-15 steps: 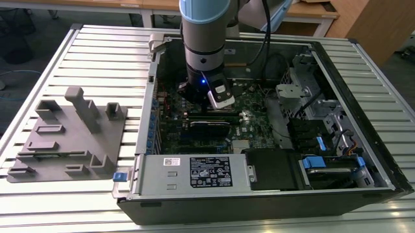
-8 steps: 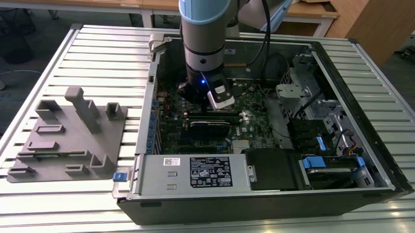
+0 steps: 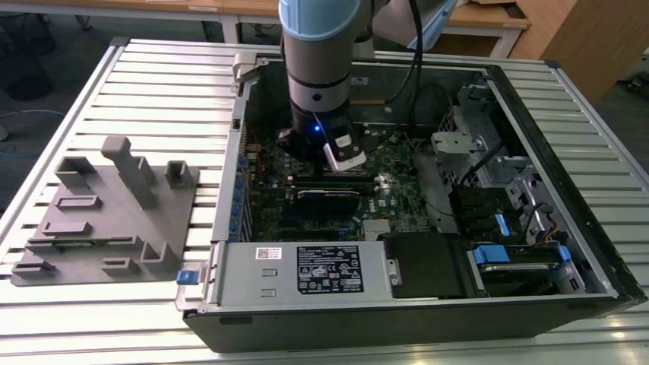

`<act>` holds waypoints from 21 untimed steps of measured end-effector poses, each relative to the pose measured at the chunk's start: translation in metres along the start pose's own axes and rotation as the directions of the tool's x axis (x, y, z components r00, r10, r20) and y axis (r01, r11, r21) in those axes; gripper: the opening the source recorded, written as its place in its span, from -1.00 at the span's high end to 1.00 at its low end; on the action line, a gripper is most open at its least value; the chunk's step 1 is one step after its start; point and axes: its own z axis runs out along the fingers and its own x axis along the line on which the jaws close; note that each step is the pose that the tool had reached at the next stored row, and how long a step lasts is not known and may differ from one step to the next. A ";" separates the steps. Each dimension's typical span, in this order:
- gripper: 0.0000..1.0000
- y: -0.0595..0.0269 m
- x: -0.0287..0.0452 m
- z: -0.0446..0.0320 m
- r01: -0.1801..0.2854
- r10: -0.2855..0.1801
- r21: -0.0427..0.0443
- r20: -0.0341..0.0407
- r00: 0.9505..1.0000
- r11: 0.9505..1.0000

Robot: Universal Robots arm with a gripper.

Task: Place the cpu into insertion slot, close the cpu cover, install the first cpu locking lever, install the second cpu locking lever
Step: 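Install the second cpu locking lever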

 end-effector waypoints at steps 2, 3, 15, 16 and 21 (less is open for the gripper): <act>0.80 -0.0001 0.0002 0.0002 -0.001 0.001 -0.014 -0.002 1.000 1.000; 0.80 -0.0003 0.0002 0.0004 -0.002 0.002 -0.021 -0.002 1.000 1.000; 0.80 -0.0036 0.0031 0.0047 -0.003 0.003 -0.045 -0.005 1.000 0.999; 0.80 -0.0038 0.0035 0.0048 -0.004 0.003 -0.046 -0.005 1.000 0.999; 0.80 -0.0052 0.0057 0.0054 -0.004 0.004 -0.053 -0.006 1.000 0.999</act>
